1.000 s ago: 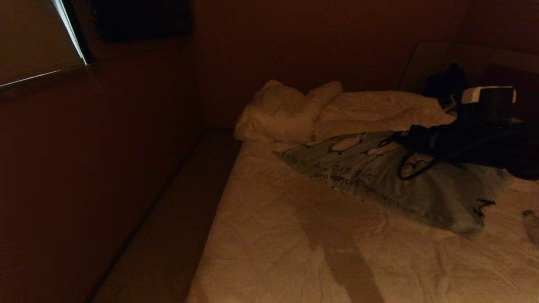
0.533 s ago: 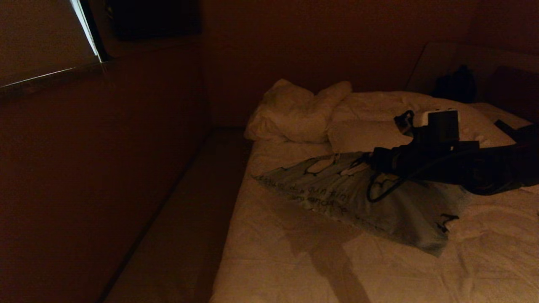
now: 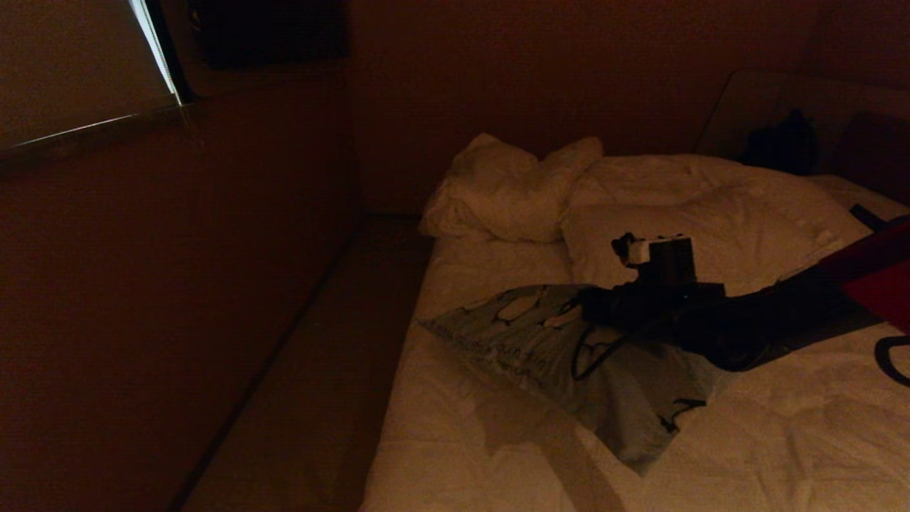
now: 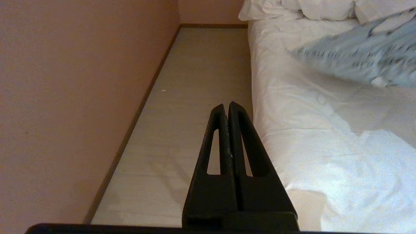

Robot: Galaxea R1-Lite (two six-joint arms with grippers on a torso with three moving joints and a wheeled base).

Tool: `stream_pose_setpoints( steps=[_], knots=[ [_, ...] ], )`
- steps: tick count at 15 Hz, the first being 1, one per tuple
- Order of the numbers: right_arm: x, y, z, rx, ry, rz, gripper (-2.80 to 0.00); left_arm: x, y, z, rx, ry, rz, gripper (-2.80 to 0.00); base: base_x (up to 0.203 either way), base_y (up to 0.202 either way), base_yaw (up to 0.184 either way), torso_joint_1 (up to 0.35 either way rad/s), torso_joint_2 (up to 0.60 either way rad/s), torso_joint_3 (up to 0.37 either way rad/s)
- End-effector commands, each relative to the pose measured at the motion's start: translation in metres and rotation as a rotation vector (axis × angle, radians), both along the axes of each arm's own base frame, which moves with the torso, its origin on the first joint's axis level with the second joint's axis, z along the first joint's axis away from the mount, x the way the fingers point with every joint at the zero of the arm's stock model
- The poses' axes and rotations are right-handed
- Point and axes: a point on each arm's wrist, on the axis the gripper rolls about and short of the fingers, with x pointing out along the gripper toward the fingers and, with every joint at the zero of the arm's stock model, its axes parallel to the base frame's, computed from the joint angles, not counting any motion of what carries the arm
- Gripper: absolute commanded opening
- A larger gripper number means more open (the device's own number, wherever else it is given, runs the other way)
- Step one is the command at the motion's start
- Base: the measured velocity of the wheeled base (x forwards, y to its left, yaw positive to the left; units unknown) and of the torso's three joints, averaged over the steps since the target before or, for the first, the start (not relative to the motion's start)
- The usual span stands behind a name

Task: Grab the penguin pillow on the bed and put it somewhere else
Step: Place the pillow at the end of the bed

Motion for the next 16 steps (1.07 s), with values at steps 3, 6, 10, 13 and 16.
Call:
stream_pose_setpoints(
  steps=[3, 6, 10, 13, 16],
  knots=[
    [0.007, 0.019, -0.040, -0.054, 0.000, -0.018, -2.80, 0.000, 0.000, 0.000, 0.000, 0.000, 0.001, -2.80, 0.000, 0.000, 0.000, 0.000, 0.00, 0.000],
    [0.006, 0.020, -0.062, -0.113, 0.050, 0.003, -2.80, 0.000, 0.000, 0.000, 0.000, 0.000, 0.001, -2.80, 0.000, 0.000, 0.000, 0.000, 0.00, 0.000],
    [0.002, 0.024, -0.082, -0.152, 0.099, 0.037, -2.80, 0.000, 0.000, 0.000, 0.000, -0.001, 0.001, -2.80, 0.000, 0.000, 0.000, 0.000, 0.00, 0.000],
    [-0.006, 0.026, -0.095, -0.205, 0.137, 0.077, -2.80, 0.000, 0.000, 0.000, 0.000, 0.000, 0.001, -2.80, 0.000, 0.000, 0.000, 0.000, 0.00, 0.000],
    [-0.013, 0.026, -0.110, -0.263, 0.121, 0.120, -2.80, 0.000, 0.000, 0.000, 0.000, -0.001, 0.001, -2.80, 0.000, 0.000, 0.000, 0.000, 0.00, 0.000]
  ],
)
